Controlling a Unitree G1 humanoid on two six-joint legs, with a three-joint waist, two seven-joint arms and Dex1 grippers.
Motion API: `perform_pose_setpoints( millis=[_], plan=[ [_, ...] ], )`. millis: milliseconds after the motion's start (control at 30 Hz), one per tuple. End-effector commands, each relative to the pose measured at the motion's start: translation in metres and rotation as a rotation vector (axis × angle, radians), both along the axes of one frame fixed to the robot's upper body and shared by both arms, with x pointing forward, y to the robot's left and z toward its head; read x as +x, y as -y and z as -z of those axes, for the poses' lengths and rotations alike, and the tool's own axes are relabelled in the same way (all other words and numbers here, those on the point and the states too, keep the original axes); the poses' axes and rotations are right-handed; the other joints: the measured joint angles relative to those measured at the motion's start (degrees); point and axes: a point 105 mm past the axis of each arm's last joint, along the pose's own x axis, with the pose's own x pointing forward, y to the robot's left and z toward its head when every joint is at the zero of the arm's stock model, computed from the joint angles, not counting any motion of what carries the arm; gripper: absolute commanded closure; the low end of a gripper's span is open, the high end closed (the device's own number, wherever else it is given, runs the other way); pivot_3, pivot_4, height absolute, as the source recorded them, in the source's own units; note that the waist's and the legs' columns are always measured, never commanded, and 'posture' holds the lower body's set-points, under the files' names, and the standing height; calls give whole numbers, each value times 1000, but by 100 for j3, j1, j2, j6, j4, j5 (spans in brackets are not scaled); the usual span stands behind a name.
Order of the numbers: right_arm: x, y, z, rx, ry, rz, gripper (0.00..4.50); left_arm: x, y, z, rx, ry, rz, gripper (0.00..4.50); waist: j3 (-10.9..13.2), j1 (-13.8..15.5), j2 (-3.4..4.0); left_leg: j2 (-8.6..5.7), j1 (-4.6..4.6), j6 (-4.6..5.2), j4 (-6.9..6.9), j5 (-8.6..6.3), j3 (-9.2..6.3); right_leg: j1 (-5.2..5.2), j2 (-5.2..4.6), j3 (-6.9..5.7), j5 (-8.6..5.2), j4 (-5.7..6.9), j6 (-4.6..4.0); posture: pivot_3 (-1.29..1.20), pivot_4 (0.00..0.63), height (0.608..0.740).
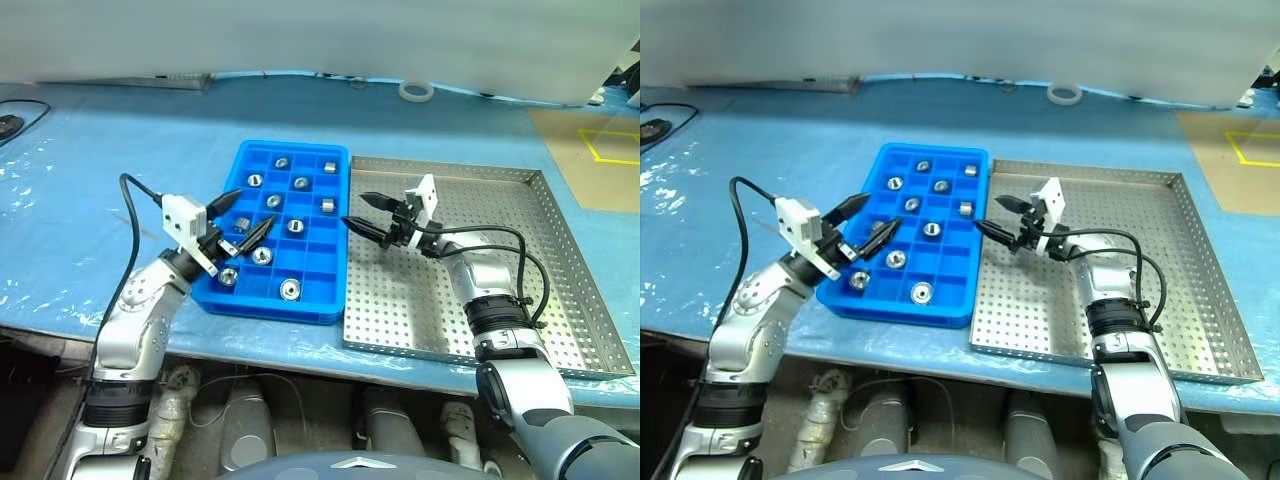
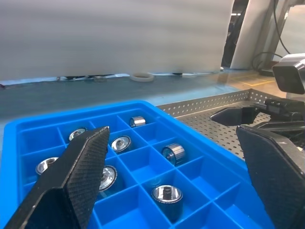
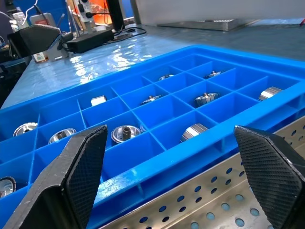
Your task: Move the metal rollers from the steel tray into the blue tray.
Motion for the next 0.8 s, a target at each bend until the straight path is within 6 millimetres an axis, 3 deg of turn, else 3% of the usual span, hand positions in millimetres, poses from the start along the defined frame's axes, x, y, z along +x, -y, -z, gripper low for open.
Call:
perform_pose_setpoints(
  millis=[33,233,500,600,800],
  plan=[
    [-6,6,-20,-2,63,-11,43,-3,14,-6,50,18,73,0,0,-2,0,0,0,0,0,0,0,0,0,0,0,0,0,-11,150,740],
    [-10,32,-20,-62,67,91,43,13,33,-16,86,18,150,0,0,-25,0,-3,5,0,5,0,0,10,0,2,0,0,1,-121,150,740],
    [-14,90,-32,-116,95,366,43,26,76,-3,124,-17,312,0,-1,-284,1,-13,5,4,6,-1,3,13,-1,14,0,-7,2,-302,150,740],
    [-21,129,-23,-216,66,565,43,29,95,3,134,-32,395,0,-2,-351,3,-13,5,9,7,-3,5,14,0,19,-1,-11,4,-378,150,740],
    [-35,172,2,-309,-55,777,43,35,112,6,141,-32,456,0,-2,-629,3,-17,7,16,19,-8,15,15,1,19,0,-11,10,-456,150,740]
  ],
)
